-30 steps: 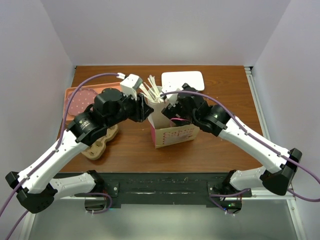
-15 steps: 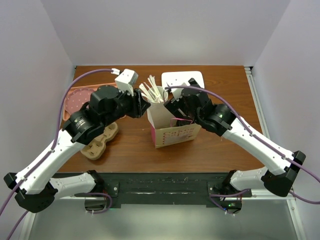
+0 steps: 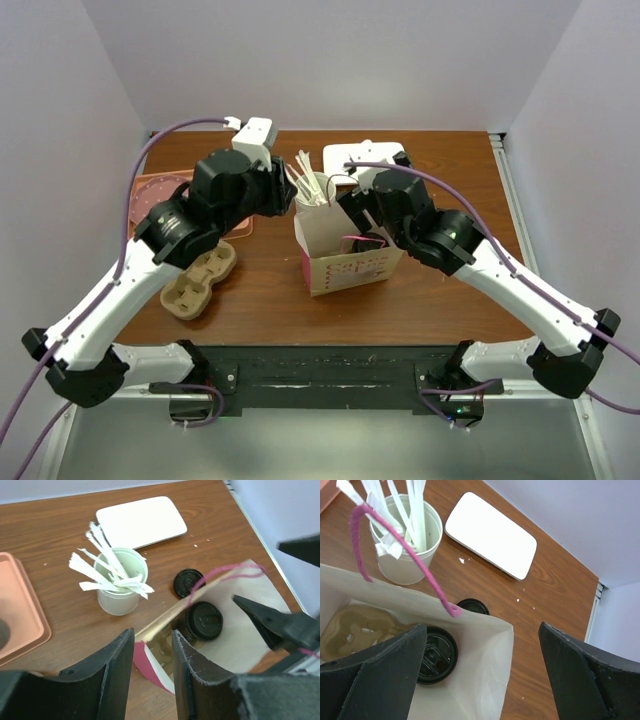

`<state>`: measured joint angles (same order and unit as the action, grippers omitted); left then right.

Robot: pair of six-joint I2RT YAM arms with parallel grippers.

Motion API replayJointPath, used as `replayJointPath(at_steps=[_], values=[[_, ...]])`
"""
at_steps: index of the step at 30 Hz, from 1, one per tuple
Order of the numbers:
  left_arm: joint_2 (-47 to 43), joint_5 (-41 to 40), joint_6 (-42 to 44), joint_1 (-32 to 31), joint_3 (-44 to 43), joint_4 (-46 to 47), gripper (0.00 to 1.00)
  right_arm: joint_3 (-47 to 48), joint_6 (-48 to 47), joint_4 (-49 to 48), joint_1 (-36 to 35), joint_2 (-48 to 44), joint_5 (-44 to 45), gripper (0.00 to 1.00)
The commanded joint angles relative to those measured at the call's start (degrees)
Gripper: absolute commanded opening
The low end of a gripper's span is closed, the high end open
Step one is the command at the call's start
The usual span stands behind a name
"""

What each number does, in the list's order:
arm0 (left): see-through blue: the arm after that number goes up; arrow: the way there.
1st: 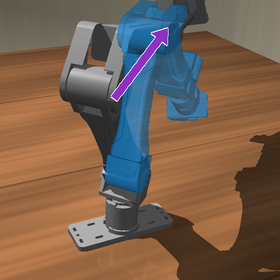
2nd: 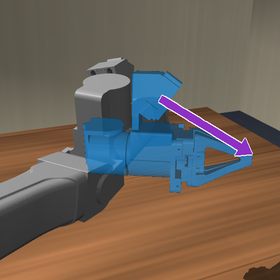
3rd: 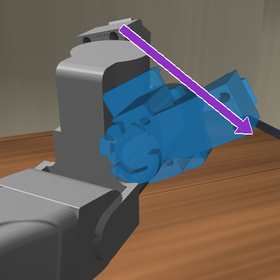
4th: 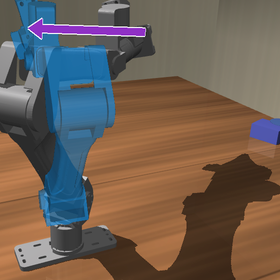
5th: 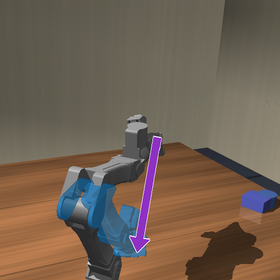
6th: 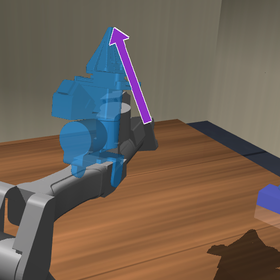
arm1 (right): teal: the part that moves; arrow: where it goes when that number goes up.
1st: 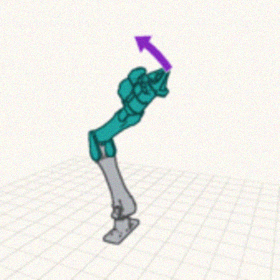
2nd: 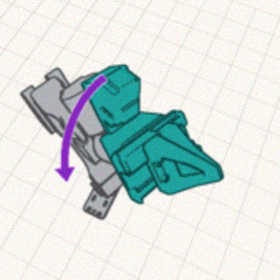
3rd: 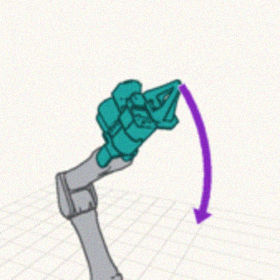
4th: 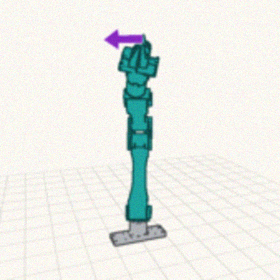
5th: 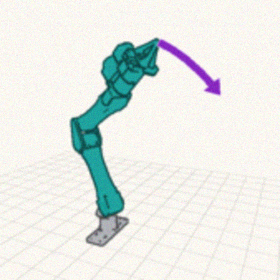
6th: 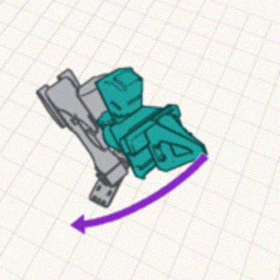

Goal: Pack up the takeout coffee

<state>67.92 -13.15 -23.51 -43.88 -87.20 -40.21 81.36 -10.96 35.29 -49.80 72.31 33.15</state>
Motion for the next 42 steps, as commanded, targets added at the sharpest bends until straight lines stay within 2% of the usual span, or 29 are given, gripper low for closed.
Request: replayJointPath(at_steps=[1, 3, 6, 8, 12, 14, 15, 19, 25, 29, 34, 42], values=[[4.58, -4.96, -3.82, 5.0, -6.93, -4.61, 0.41, 5.63, 5.41, 0.04, 0.06, -2.18, 5.24, 0.98], [6.6, -1.02, -7.23, 11.14, -7.9, -5.41, 0.41, 7.49, 8.48, 2.4, 0.14, -1.56, 7.19, 0.98], [8.28, 4.17, -9.19, 15.74, -6.85, -4.45, 0.43, 10.12, 13.48, 5.56, 0.14, -0.69, 9.39, 0.98], [9.59, 4.88, -8.93, 16.1, -6.49, -3.13, 0.48, 13.81, 17.18, 9.59, 0.14, 0.19, 10.44, 0.98], [11.53, 8.83, -10.93, 19.43, -3.78, 0.03, 0.51, 22.07, 21.06, 15.33, 0.23, 3.53, 10.54, 0.97], [12.15, 12.68, -12.52, 21.28, 0.42, 3.54, 0.5, 25.68, 22.12, 15.95, 0.14, 3.71, 8.27, 0.89], [12.15, 12.79, -12.7, 22.33, 2.1, 5.21, 0.5, 26.3, 22.12, 15.43, 0.23, 3.02, 7.38, 0.8], [13.11, 14.82, -11.21, 22.87, 7.47, 13.72, 0.5, 26.22, 20.63, 12.18, 0.14, 0.64, 3.6, 0.68], [19.34, 16.31, -9.19, 23.4, 8.1, 20.33, 0.49, 24.99, 18.35, 10.5, 0.14, -1.21, 1.92, 0.68], [22.95, 13.95, -9.28, 23.4, 5.64, 18.15, 0.44, 23.93, 19.13, 10.33, 0.14, -2.61, 2.19, 0.69], [23.84, 13.59, -9.71, 23.4, 6.25, 18.14, 0.42, 23.05, 19.75, 10.5, 0.14, -3.49, 2.8, 0.71], [24.36, 17.27, -10.33, 23.4, 7.31, 21.13, 0.42, 21.82, 19.84, 10.85, 0.14, -4.2, 3.5, 0.72]])
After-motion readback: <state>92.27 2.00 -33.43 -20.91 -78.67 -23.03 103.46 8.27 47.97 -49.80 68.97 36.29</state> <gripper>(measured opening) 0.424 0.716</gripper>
